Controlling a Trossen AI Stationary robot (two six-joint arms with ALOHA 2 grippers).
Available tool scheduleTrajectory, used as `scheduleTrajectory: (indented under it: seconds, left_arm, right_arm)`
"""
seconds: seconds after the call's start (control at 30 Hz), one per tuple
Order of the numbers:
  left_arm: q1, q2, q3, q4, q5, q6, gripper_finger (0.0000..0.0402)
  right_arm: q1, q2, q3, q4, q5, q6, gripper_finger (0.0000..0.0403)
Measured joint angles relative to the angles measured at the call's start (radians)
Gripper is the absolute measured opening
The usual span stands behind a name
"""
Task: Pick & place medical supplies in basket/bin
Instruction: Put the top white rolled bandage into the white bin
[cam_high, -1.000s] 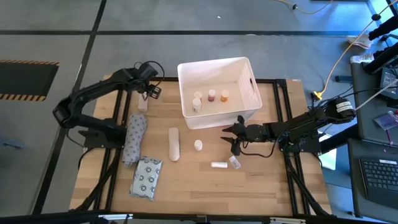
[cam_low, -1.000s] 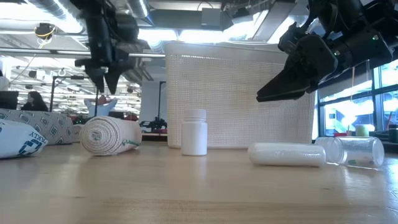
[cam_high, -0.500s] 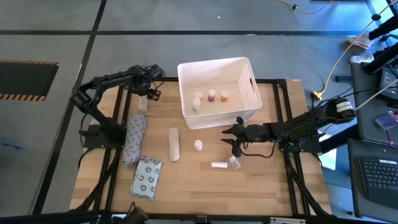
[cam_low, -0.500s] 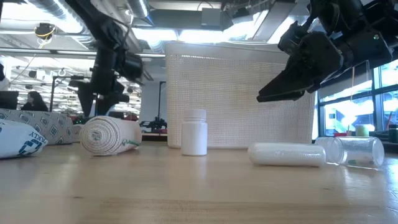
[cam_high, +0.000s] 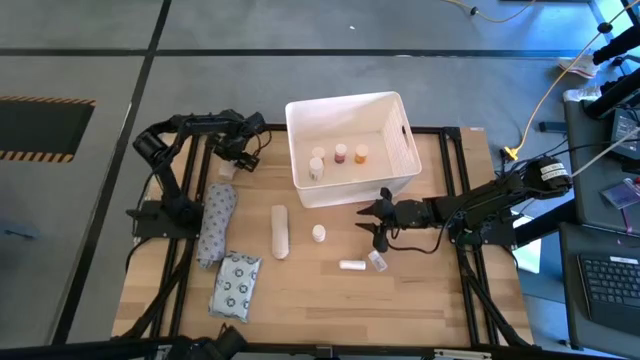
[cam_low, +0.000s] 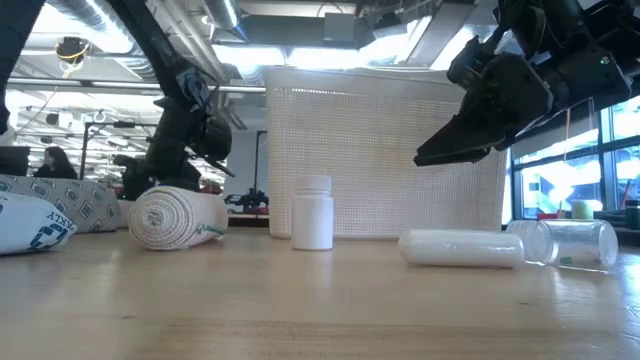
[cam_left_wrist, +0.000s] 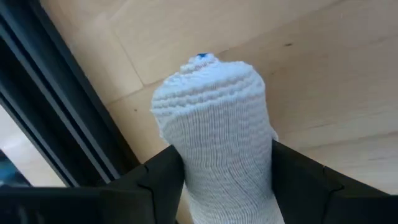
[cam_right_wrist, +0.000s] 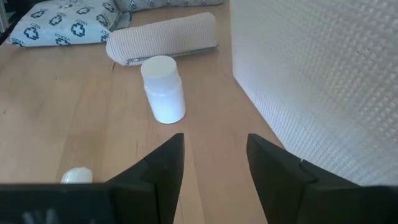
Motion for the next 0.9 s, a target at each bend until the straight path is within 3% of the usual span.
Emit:
scheduleTrajectory:
  seconds: [0.27, 0.5, 0.73, 0.9]
  left_arm:
    - [0.000, -0.075, -0.004, 0.012, 0.009, 0.086, 0.0142]
    - [-0.002, -0.232, 0.015, 0.007, 0.085, 0.105, 0.0122]
    - [-0.003, -0.438, 0.088, 0.003, 0.135, 0.138, 0.0122]
    - [-0.036, -0.574, 0.193, 0.119, 0.124, 0.054, 0.0122]
  right_arm:
    - [0.000, 0.000, 0.000, -0.008, 0.000, 0.000, 0.0177]
    - [0.000, -0.002, 0.000, -0.020, -0.003, 0.003, 0.0177]
    - [0.001, -0.056, 0.000, -0.077, -0.265, 0.034, 0.0177]
    - [0.001, -0.103, 0.000, -0.118, -0.320, 0.086, 0.0177]
